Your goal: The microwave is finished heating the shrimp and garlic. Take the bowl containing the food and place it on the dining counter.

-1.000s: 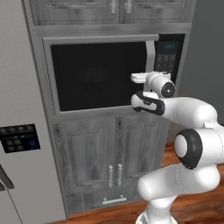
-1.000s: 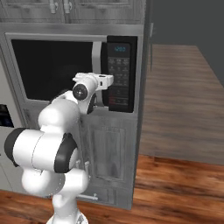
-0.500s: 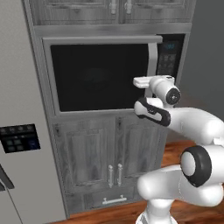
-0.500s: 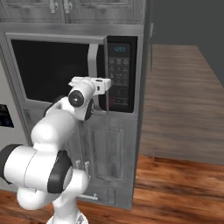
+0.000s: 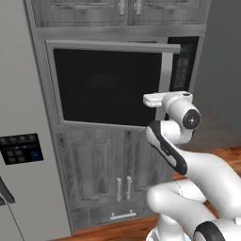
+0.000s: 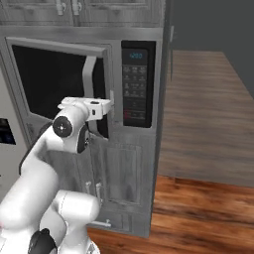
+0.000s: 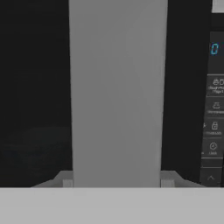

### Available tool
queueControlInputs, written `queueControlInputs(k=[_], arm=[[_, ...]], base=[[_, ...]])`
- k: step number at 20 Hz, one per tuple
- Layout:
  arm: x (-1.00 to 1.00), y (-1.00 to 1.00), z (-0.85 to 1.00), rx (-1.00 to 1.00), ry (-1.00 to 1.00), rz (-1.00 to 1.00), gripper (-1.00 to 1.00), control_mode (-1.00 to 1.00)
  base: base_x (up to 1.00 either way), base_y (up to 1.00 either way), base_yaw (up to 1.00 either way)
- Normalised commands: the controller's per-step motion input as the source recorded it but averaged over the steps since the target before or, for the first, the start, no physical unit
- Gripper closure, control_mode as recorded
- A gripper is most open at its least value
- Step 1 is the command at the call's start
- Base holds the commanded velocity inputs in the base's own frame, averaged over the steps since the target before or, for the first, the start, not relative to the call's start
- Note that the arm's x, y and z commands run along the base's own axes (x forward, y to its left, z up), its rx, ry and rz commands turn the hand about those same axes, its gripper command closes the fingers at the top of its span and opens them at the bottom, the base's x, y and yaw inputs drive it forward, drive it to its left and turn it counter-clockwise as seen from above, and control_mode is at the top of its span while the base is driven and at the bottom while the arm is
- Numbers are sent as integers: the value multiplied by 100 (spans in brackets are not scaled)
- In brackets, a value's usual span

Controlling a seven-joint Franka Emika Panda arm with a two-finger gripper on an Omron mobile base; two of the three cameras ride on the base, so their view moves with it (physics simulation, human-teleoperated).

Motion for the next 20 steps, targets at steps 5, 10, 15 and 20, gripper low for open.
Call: queueControlInputs(k=[5, 10, 15, 20], arm=[[-100, 81, 60, -4, 14, -3, 100, -100], [-100, 84, 55, -5, 16, -6, 100, -100], [-100, 78, 29, -9, 10, -7, -100, -100], [-100, 8, -20, -13, 1, 2, -100, -100]], base=[[0, 0, 0], [0, 0, 0], [0, 0, 0], [0, 0, 0]])
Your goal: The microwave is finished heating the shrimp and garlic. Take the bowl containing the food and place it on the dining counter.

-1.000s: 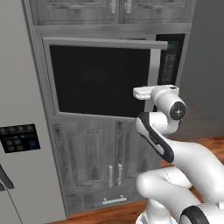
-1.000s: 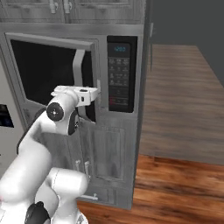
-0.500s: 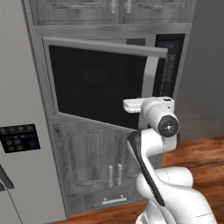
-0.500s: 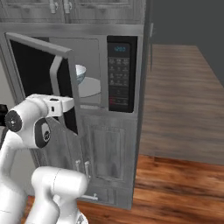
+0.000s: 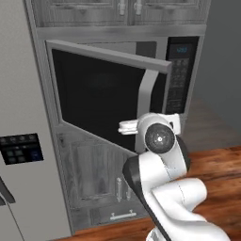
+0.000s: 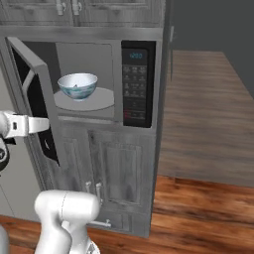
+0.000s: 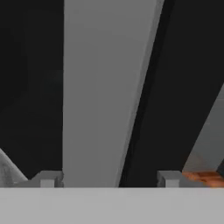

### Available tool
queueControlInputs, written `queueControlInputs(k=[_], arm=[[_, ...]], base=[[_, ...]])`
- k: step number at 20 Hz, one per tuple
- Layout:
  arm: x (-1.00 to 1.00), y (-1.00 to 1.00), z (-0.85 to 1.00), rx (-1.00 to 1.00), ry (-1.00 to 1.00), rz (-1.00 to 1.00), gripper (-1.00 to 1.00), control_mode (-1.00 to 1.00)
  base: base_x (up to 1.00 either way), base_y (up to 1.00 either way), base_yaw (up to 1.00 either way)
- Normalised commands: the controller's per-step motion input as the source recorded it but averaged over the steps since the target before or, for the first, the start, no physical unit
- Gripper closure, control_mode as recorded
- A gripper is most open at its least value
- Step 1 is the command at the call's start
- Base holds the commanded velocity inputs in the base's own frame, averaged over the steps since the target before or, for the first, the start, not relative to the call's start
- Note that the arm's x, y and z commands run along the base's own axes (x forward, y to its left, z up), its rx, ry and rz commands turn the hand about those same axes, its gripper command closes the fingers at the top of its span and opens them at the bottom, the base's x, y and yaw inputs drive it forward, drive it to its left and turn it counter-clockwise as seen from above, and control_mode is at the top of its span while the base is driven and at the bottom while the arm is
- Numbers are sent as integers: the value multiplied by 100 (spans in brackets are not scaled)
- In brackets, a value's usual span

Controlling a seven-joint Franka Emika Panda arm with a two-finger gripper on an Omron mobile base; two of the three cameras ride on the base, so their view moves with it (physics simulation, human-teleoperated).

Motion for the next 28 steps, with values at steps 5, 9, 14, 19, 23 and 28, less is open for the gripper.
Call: queueControlInputs(k=[5, 9, 14, 19, 23, 28], arm=[[-100, -18, -34, -11, 2, 3, -100, -100], [-100, -52, -26, -4, 0, 0, -100, -100], [-48, -100, 9, 10, 7, 1, -100, -100], [14, -100, 33, 25, 8, 10, -100, -100], [41, -100, -1, 38, 21, 11, -100, -100], [90, -89, -46, 45, 32, 11, -100, -100]], base=[[0, 0, 0], [0, 0, 0], [0, 0, 0], [0, 0, 0], [0, 0, 0], [0, 0, 0]])
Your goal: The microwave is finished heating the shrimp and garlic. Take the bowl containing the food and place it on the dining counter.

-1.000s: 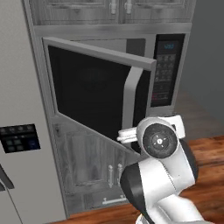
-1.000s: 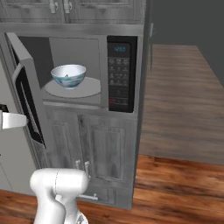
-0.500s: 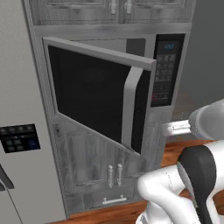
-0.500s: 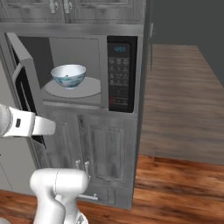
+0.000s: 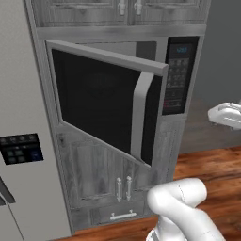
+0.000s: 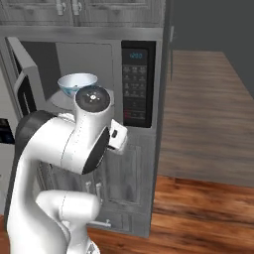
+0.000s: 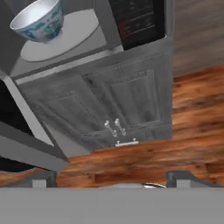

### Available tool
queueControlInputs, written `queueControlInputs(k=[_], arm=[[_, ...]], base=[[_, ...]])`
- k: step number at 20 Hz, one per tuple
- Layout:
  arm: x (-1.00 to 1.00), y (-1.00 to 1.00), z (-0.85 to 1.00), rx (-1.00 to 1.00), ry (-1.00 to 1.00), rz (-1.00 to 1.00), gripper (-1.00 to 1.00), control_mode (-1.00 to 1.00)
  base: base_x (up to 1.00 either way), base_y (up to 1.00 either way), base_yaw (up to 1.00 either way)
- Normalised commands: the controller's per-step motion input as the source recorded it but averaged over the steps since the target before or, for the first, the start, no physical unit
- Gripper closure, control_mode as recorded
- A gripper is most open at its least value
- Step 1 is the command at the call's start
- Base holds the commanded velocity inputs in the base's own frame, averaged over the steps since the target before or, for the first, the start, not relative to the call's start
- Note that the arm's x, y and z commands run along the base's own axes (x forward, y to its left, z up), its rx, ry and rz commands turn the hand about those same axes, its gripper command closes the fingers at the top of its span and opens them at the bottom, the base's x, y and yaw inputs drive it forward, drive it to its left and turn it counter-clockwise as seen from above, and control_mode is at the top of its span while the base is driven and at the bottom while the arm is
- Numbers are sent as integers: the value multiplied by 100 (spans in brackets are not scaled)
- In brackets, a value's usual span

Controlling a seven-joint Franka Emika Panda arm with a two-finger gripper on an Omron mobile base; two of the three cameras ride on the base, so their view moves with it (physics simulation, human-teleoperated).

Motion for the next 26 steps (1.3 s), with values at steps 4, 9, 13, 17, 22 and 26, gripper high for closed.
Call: queueControlInputs(k=[4, 9, 13, 17, 22, 26], arm=[[100, -7, -51, 51, 23, 3, -100, -100], [99, 60, -6, 47, 24, 0, -100, -100], [63, 92, 0, 33, 21, 0, -100, -100], [12, 100, 0, 22, 17, 0, -100, -100], [-19, 100, 0, 16, 7, 3, -100, -100], [-62, 100, 0, 9, 0, 9, -100, -100]], base=[[0, 0, 0], [0, 0, 0], [0, 0, 0], [0, 0, 0], [0, 0, 0], [0, 0, 0]])
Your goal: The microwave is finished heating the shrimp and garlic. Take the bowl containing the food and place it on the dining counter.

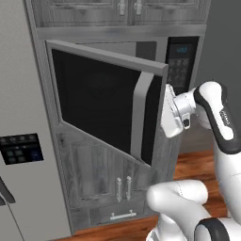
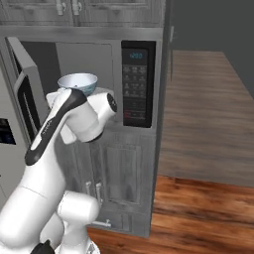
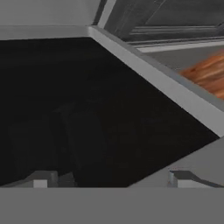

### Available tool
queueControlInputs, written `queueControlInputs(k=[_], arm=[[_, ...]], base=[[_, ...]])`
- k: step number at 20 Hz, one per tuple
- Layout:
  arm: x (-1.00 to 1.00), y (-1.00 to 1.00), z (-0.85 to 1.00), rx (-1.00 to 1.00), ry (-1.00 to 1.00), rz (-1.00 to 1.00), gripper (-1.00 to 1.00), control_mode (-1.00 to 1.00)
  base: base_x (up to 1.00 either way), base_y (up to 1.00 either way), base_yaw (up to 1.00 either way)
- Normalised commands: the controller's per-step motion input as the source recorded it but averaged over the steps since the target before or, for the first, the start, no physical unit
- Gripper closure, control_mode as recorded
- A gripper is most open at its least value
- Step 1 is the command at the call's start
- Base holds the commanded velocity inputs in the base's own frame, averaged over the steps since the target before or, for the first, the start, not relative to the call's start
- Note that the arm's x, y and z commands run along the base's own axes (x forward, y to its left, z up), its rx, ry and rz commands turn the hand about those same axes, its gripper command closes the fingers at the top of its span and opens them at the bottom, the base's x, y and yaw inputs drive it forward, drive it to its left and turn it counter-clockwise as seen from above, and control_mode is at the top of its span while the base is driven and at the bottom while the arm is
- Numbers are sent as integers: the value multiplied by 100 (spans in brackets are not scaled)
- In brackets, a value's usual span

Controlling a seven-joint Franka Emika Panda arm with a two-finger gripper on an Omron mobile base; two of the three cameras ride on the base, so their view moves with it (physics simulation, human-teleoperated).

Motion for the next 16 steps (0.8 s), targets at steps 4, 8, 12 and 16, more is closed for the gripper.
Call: queueControlInputs(k=[4, 8, 12, 16], arm=[[-65, 100, 0, 5, 0, 6, -100, -100], [-51, 100, 0, 2, -1, 1, -100, -100], [-10, 100, 0, 1, -1, 0, -100, -100], [13, 100, 0, -4, -3, -14, -100, -100]], base=[[0, 0, 0], [0, 0, 0], [0, 0, 0], [0, 0, 0]])
